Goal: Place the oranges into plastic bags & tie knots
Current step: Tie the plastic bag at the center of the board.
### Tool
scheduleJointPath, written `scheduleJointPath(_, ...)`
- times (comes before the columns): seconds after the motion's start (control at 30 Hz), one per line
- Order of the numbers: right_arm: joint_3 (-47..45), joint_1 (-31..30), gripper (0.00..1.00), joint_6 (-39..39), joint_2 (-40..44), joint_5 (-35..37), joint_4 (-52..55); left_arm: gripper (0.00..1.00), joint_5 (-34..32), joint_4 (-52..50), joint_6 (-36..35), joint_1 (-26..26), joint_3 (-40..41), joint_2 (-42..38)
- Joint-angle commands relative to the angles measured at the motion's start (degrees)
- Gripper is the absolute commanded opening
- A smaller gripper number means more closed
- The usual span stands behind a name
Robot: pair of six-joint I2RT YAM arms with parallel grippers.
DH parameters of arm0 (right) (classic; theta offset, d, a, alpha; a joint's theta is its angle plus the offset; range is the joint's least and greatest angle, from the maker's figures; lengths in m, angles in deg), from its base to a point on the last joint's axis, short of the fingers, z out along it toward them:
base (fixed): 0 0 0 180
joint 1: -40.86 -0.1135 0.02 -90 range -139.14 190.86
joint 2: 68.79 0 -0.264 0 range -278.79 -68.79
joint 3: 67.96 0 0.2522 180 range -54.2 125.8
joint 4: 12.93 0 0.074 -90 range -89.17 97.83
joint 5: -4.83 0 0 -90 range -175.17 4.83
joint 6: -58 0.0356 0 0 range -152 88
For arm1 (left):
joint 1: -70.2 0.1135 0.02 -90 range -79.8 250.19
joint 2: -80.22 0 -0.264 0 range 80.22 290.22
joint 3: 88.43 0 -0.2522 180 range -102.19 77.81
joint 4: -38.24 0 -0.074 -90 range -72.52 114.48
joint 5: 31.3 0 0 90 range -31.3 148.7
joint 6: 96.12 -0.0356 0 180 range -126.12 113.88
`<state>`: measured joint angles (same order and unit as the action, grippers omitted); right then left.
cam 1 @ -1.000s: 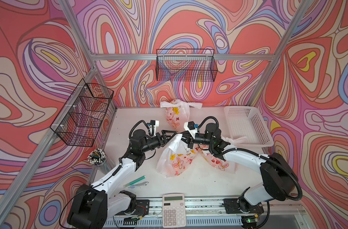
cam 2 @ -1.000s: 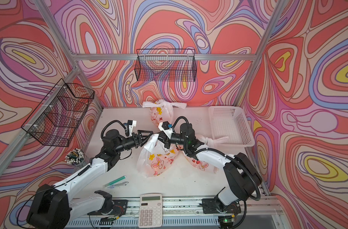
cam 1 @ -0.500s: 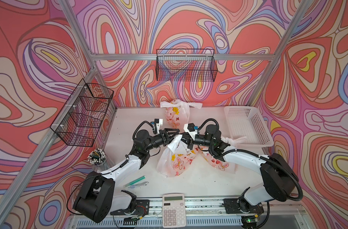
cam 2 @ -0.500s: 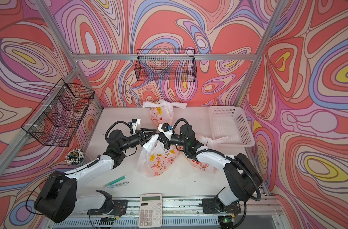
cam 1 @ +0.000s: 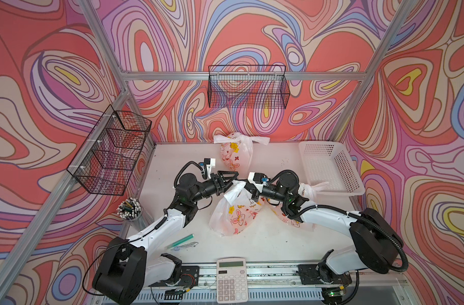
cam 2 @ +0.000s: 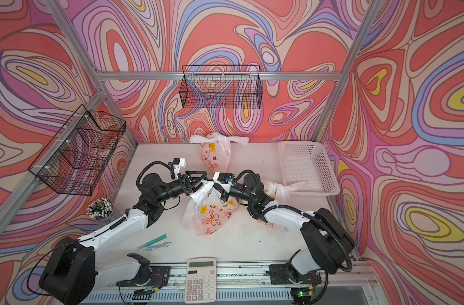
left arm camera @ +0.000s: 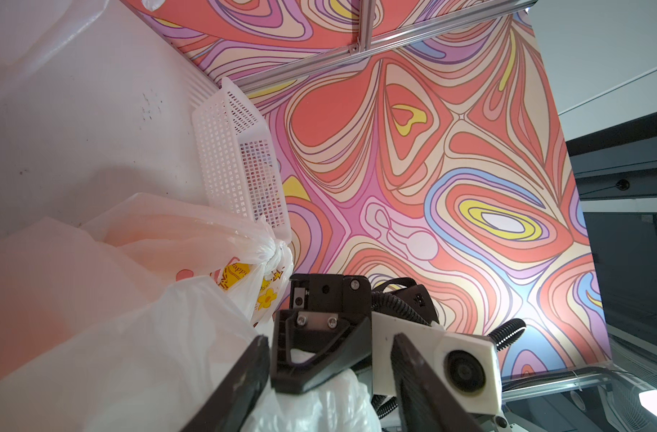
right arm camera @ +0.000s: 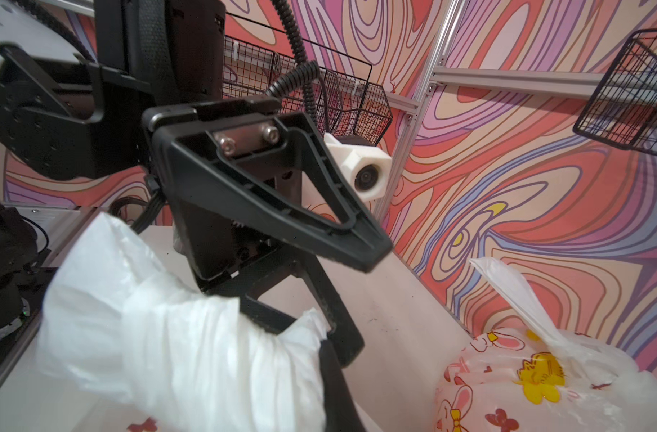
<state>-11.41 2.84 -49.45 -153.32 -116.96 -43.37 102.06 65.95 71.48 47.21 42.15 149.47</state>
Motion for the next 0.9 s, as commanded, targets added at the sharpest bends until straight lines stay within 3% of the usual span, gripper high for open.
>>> scheduleJointPath(0.0, -0.43, -0.56, 0.0, -4.74, 0.91, 1.73, -3.46, 0.61, 0.14, -4.52, -1.53, -0.24, -1.11, -2.11)
scheduleJointPath(0.27, 0.01, -1.09, 0.0, -6.35, -0.35, 0.73, -5.23, 0.65, 3.55, -2.61, 0.33, -1.25, -2.31, -1.03)
scheduleJointPath(0.4, 0.64, -1.32, 0.0, -6.93, -1.04, 0.24, -5.32, 0.51, 4.33, 2.26, 2.73, -1.8, -2.85, 0.57)
scheduleJointPath(0.57, 0.15, -1.53, 0.0, -7.87, -0.72, 0.66, -4.64, 0.37, 2.42, -0.43, 0.56, -1.97, -3.03, -0.02)
scheduleJointPath(0.87, -0.42, -1.55, 0.0, -8.54, -0.26, 0.59, -3.45, 0.27, -1.36, -5.01, -1.83, -1.95, -2.42, -1.63)
